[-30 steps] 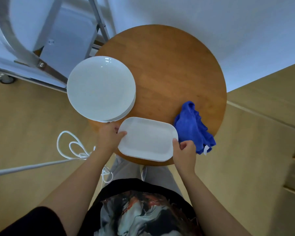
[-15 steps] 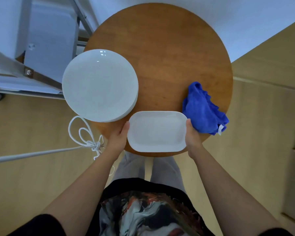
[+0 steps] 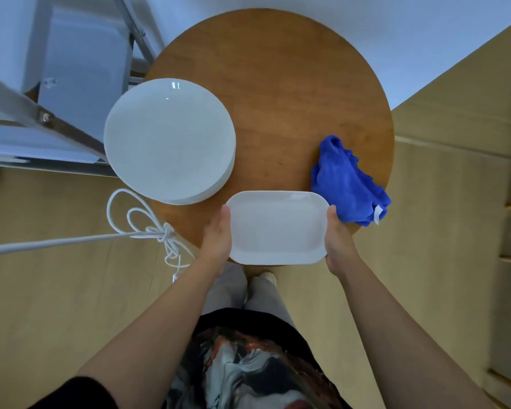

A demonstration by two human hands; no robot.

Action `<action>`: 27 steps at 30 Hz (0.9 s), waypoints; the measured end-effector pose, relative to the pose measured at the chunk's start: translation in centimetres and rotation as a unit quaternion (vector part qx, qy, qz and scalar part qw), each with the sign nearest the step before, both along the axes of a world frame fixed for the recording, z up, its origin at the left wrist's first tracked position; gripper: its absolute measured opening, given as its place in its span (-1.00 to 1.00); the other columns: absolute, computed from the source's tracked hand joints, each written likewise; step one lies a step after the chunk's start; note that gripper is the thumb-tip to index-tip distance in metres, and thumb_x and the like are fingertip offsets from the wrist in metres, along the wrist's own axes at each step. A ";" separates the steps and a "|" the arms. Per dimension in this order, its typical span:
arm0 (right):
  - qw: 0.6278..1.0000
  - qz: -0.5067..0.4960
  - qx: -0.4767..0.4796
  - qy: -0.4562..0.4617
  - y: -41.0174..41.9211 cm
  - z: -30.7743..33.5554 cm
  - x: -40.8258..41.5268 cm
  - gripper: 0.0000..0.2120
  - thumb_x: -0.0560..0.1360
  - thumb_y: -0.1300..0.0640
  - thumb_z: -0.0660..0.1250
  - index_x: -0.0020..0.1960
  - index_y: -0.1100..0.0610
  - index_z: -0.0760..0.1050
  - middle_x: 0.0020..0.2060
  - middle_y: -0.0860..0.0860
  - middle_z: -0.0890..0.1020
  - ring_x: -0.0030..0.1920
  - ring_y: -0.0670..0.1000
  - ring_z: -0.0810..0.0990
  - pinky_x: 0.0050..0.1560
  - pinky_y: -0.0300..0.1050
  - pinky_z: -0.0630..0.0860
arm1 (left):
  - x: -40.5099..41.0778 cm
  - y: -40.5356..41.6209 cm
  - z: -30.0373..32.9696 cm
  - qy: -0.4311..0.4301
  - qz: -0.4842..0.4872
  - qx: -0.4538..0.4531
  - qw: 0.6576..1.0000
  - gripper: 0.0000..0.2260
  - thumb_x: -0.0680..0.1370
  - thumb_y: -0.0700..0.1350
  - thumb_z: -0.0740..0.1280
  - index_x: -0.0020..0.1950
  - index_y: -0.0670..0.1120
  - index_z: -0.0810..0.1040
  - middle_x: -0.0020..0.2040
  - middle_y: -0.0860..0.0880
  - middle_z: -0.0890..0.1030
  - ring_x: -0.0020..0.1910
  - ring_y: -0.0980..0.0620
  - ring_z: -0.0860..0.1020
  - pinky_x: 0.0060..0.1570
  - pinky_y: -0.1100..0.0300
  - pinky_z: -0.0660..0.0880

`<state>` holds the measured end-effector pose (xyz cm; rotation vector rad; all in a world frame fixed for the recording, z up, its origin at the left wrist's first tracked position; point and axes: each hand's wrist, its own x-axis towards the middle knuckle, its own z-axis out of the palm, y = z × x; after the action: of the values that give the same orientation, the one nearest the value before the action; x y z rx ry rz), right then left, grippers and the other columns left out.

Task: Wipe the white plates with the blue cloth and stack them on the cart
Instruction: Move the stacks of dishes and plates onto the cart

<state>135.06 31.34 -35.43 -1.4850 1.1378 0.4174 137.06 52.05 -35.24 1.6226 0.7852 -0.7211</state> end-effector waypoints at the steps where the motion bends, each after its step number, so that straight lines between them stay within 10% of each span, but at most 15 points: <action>1: 1.000 0.002 0.000 -0.003 -0.3 0.4 -0.2 -0.66 0.61 -0.20 0.01 0.23 -0.10 0.41 0.17 -0.11 0.56 0.13 -0.07 0.52 0.20 -0.03 0.45 | -0.3 -0.2 0.3 -0.011 -0.001 -0.004 1.000 -0.49 0.61 0.25 -0.04 0.39 0.02 0.41 0.34 -0.04 0.47 0.32 -0.08 0.42 0.34 -0.10 0.35; 8: 0.998 0.038 -0.028 -0.048 -2.1 5.3 -1.7 -0.77 0.59 -0.17 0.06 0.00 -0.13 0.46 -0.09 -0.23 0.57 -0.07 -0.19 0.53 -0.19 -0.23 0.43 | -2.1 -1.4 4.4 -0.060 0.065 -0.037 0.995 -0.66 0.66 0.12 -0.01 0.20 0.05 0.49 0.17 0.00 0.53 0.15 -0.01 0.49 0.19 0.03 0.41; 13: 0.992 0.072 -0.044 -0.093 -2.3 9.3 -2.4 -0.72 0.59 -0.17 0.09 -0.16 -0.12 0.49 -0.08 -0.16 0.60 0.03 -0.04 0.57 0.05 -0.05 0.50 | -3.2 -1.3 9.1 -0.137 0.128 -0.088 0.978 -0.78 0.67 0.03 0.01 0.09 0.11 0.44 0.11 0.08 0.49 0.07 0.10 0.43 0.12 0.12 0.31; 17: 0.986 0.107 -0.057 -0.117 -0.3 13.0 -2.3 -0.71 0.56 -0.19 0.12 -0.08 -0.05 0.52 0.05 0.00 0.62 0.13 0.05 0.56 0.24 0.11 0.47 | -3.8 0.6 12.9 -0.158 0.222 -0.086 0.958 -0.63 0.65 0.02 0.11 0.44 -0.05 0.31 0.34 0.02 0.44 0.24 0.05 0.42 0.18 0.17 0.33; 24: 0.961 0.181 -0.037 -0.206 7.6 18.5 0.5 -0.62 0.60 -0.14 0.11 -0.25 -0.03 0.54 -0.28 -0.18 0.65 -0.16 -0.14 0.59 -0.15 -0.15 0.49 | -3.2 8.4 17.5 -0.158 0.264 -0.044 0.950 -0.61 0.63 0.10 0.11 0.35 -0.09 0.44 0.20 -0.05 0.55 0.10 -0.04 0.52 0.07 0.04 0.48; 27: 0.950 0.212 -0.021 -0.227 12.7 19.8 2.4 -0.66 0.60 -0.13 0.11 -0.20 -0.02 0.52 -0.17 -0.09 0.64 -0.10 -0.06 0.59 -0.02 -0.06 0.51 | -2.4 13.6 19.1 -0.174 0.303 -0.027 0.937 -0.59 0.62 0.11 0.14 0.33 -0.12 0.44 0.01 0.01 0.52 -0.04 0.00 0.48 -0.15 0.15 0.41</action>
<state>137.47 44.01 -15.65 -1.7535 0.4640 0.3162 134.71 65.67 -16.12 1.2997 0.9250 -0.0115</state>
